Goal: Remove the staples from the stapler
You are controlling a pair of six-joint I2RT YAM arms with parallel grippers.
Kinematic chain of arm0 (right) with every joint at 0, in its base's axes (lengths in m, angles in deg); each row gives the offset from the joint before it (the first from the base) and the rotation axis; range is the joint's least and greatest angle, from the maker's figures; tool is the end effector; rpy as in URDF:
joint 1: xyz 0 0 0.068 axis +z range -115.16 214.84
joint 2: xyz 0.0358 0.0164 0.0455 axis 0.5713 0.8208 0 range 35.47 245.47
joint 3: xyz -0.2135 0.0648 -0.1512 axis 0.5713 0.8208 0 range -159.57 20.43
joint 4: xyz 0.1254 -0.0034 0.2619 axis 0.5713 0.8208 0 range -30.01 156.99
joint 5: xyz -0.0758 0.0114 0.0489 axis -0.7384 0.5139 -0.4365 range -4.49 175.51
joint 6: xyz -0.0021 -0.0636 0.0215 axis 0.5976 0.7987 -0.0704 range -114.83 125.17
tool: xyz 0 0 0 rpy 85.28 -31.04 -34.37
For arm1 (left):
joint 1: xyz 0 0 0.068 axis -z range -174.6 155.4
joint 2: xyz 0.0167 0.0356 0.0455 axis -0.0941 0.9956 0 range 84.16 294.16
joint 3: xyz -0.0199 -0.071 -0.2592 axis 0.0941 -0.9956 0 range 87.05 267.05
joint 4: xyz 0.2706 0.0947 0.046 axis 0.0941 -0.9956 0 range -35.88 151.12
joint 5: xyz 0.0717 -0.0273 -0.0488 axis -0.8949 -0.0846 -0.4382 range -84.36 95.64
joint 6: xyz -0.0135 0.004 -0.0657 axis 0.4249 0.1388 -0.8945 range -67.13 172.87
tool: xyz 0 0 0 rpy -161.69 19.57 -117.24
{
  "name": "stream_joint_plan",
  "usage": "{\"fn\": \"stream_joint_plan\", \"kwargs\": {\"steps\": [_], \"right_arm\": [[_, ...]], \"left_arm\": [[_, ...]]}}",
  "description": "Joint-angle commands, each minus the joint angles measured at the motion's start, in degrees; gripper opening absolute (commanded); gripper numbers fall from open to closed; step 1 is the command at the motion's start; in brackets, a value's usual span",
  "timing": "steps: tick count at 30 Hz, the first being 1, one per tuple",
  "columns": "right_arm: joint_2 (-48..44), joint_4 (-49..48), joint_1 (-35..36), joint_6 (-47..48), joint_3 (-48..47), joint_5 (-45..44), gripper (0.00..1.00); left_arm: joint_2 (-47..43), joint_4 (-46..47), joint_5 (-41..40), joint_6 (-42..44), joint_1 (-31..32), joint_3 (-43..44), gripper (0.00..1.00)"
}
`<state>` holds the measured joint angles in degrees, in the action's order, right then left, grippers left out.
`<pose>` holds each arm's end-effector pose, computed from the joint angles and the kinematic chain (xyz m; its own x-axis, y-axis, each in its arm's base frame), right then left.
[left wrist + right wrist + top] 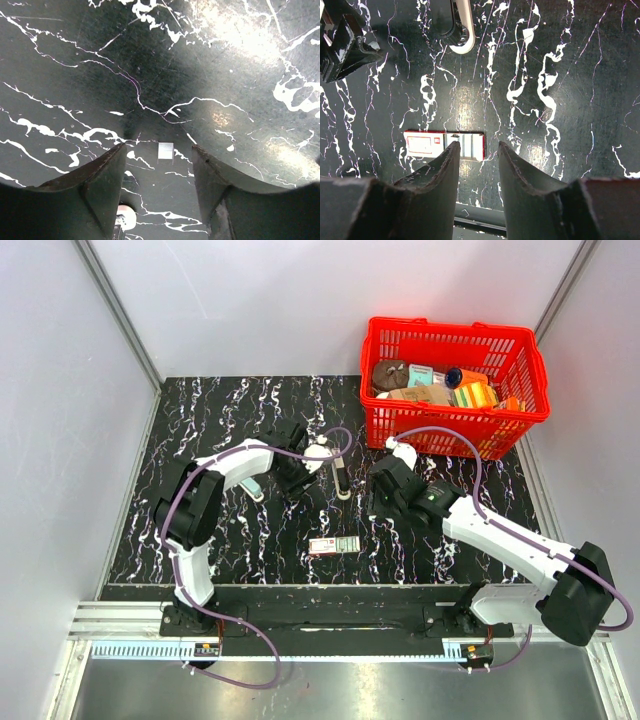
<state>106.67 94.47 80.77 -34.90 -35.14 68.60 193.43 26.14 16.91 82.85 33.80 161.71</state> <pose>0.2184 0.2033 0.2476 -0.7674 0.0928 -0.6344 -0.0833 0.9667 0.2421 0.3565 -0.2047 0.1336 -0.4511 0.8009 -0.3937 0.8679 0.4965 0.0156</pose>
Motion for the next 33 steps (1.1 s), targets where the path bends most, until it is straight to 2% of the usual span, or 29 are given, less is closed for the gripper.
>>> {"fn": "stream_joint_plan", "kwargs": {"steps": [1, 18, 33], "right_arm": [[-1.24, -1.52, -0.58, 0.7, -0.33, -0.76, 0.42], [-1.33, -1.43, -0.58, 0.79, -0.24, -0.58, 0.4], [-1.77, -1.08, -0.58, 0.44, -0.24, -0.76, 0.38]], "left_arm": [[0.76, -1.58, 1.12, 1.48, -0.01, 2.16, 0.57], [2.79, -3.34, 2.18, 2.81, 0.07, 3.48, 0.41], [1.21, -4.92, 3.15, 1.49, 0.25, 2.34, 0.19]]}}
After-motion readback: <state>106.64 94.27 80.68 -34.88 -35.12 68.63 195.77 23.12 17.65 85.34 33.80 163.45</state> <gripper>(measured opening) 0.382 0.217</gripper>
